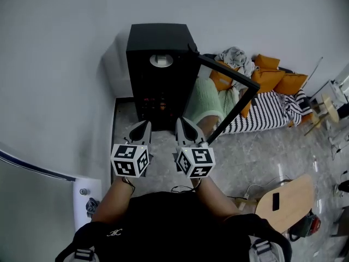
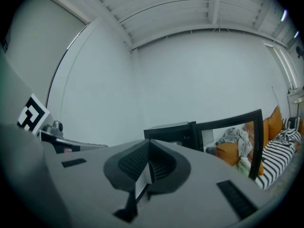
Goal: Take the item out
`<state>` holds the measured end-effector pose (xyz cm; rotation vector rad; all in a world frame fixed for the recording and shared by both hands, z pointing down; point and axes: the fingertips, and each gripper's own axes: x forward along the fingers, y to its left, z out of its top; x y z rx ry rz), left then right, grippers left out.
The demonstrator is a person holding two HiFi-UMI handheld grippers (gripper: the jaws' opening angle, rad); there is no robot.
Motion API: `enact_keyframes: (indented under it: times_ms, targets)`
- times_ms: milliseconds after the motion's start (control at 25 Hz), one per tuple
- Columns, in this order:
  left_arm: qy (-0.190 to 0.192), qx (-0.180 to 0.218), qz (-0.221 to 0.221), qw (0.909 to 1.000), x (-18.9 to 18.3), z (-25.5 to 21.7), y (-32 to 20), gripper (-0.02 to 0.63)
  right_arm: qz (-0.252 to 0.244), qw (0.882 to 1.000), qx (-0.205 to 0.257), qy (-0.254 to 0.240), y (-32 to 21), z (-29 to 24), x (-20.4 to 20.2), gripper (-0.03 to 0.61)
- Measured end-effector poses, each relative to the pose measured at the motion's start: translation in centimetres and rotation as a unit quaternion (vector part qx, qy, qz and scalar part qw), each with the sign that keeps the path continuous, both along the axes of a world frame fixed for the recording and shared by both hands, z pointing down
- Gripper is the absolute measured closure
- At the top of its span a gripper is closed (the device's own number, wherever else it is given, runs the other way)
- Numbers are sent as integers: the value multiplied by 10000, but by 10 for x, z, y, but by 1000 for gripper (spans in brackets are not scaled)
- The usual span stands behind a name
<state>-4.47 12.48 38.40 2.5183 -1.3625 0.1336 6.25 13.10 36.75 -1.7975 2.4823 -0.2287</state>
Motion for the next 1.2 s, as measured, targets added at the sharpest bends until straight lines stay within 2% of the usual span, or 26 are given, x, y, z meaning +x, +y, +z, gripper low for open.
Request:
enact_keyframes:
  times_ms: [320, 640, 1200]
  targets:
    - [36, -154, 28, 9999, -18, 14, -2, 604, 187, 9997, -160, -46, 7, 16, -5, 571]
    - [-22, -170, 5, 9999, -22, 25, -14, 604, 135, 9998, -86, -69, -13, 21, -10, 571]
    - [-289, 32, -82, 9995, -9, 20, -123, 604, -11, 9999, 145, -86, -137, 9, 0, 571]
